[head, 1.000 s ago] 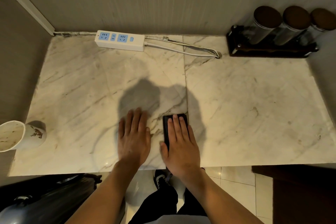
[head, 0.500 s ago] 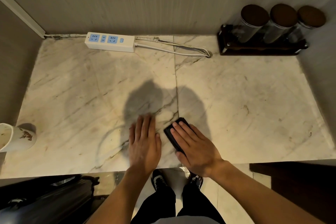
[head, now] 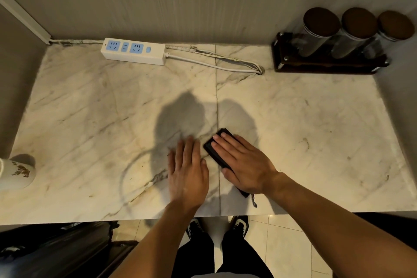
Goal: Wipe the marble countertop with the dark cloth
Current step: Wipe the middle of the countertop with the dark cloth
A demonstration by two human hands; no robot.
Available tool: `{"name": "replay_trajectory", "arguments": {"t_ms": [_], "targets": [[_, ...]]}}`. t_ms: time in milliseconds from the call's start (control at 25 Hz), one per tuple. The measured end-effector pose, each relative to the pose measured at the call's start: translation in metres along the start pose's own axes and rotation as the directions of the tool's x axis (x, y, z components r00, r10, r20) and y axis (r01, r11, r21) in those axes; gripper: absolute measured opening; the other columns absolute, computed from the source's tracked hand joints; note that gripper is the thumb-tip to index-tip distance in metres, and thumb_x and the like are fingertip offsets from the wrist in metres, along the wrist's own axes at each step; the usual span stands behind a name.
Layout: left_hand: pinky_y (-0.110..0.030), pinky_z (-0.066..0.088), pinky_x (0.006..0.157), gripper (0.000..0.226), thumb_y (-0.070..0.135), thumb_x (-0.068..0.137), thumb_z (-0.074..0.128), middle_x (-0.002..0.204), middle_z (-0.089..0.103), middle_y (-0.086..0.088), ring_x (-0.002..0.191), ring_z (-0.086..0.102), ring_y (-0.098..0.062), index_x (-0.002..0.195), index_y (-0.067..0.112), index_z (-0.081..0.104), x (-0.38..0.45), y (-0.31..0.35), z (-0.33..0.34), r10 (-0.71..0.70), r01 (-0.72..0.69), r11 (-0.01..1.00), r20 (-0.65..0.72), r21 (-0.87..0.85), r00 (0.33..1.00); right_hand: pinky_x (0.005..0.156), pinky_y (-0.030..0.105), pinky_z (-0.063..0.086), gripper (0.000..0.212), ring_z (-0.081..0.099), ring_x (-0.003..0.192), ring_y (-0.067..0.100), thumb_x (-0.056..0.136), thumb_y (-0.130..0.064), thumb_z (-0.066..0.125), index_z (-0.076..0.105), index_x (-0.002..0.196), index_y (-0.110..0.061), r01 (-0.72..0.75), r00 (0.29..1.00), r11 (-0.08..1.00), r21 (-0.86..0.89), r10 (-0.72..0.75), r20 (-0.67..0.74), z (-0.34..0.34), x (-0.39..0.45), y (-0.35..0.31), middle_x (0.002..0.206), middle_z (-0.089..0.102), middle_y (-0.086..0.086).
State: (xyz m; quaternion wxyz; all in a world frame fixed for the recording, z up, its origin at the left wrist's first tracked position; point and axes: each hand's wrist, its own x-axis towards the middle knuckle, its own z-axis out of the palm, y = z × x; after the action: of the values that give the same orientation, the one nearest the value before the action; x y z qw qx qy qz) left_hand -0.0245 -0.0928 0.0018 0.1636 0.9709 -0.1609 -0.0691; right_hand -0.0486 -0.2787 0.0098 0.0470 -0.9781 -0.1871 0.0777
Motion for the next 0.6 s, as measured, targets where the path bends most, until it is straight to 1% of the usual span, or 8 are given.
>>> {"name": "replay_trajectory", "arguments": {"t_ms": [120, 200, 320, 400, 480, 600], "targets": [[-0.051, 0.010, 0.116, 0.055, 0.036, 0.097, 0.024, 0.157, 0.022, -0.005, 0.145, 0.011, -0.026, 0.148, 0.016, 0.027, 0.004, 0.007, 0.006, -0.030, 0.030, 1.000, 0.000, 0.007, 1.000, 0.118, 0.041, 0.014, 0.064, 0.005, 0.147, 0.021, 0.096, -0.040, 0.036, 0.017, 0.150, -0.011, -0.023, 0.999, 1.000, -0.008, 0.023, -0.026, -0.003, 0.012, 0.010, 0.159, 0.013, 0.007], [-0.051, 0.008, 0.115, 0.057, 0.039, 0.096, 0.025, 0.158, 0.019, -0.004, 0.146, 0.008, -0.026, 0.149, 0.018, 0.025, 0.006, 0.009, 0.008, -0.044, 0.043, 0.998, 0.015, 0.043, 0.999, 0.118, 0.040, 0.014, 0.065, 0.007, 0.147, 0.021, 0.095, -0.039, 0.036, 0.018, 0.150, -0.010, -0.033, 0.999, 0.999, -0.003, 0.033, -0.043, -0.005, 0.020, 0.017, 0.159, 0.015, 0.008], [-0.052, 0.009, 0.115, 0.058, 0.040, 0.095, 0.027, 0.158, 0.017, -0.004, 0.146, 0.006, -0.025, 0.149, 0.018, 0.023, 0.006, 0.011, 0.008, -0.063, 0.059, 0.993, 0.028, 0.100, 0.998, 0.118, 0.041, 0.016, 0.066, 0.010, 0.147, 0.022, 0.094, -0.038, 0.040, 0.022, 0.150, -0.009, -0.046, 0.997, 0.999, 0.004, 0.047, -0.059, -0.008, 0.032, 0.027, 0.158, 0.018, 0.009], [-0.052, 0.011, 0.115, 0.059, 0.039, 0.094, 0.030, 0.158, 0.018, -0.004, 0.146, 0.006, -0.025, 0.149, 0.019, 0.024, 0.006, 0.012, 0.007, -0.074, 0.070, 0.992, 0.033, 0.105, 0.997, 0.118, 0.042, 0.018, 0.067, 0.012, 0.147, 0.023, 0.093, -0.039, 0.041, 0.023, 0.150, -0.009, -0.066, 0.996, 0.998, 0.004, 0.066, -0.056, -0.011, 0.041, 0.033, 0.158, 0.019, 0.009], [-0.053, 0.013, 0.115, 0.059, 0.038, 0.093, 0.034, 0.158, 0.020, -0.004, 0.146, 0.008, -0.024, 0.148, 0.019, 0.027, 0.005, 0.012, 0.006, -0.072, 0.068, 0.992, 0.035, 0.103, 0.997, 0.118, 0.042, 0.017, 0.068, 0.012, 0.147, 0.023, 0.093, -0.040, 0.039, 0.021, 0.150, -0.009, -0.095, 0.995, 0.995, 0.002, 0.095, -0.042, -0.013, 0.050, 0.040, 0.159, 0.018, 0.008], [-0.053, 0.014, 0.114, 0.059, 0.039, 0.093, 0.034, 0.157, 0.021, -0.004, 0.146, 0.009, -0.024, 0.148, 0.019, 0.027, 0.006, 0.012, 0.006, -0.073, 0.068, 0.993, 0.049, 0.095, 0.996, 0.118, 0.042, 0.014, 0.069, 0.007, 0.147, 0.021, 0.093, -0.043, 0.034, 0.014, 0.151, -0.011, -0.150, 0.989, 0.989, -0.003, 0.150, -0.006, -0.016, 0.066, 0.051, 0.160, 0.013, 0.007]]}}
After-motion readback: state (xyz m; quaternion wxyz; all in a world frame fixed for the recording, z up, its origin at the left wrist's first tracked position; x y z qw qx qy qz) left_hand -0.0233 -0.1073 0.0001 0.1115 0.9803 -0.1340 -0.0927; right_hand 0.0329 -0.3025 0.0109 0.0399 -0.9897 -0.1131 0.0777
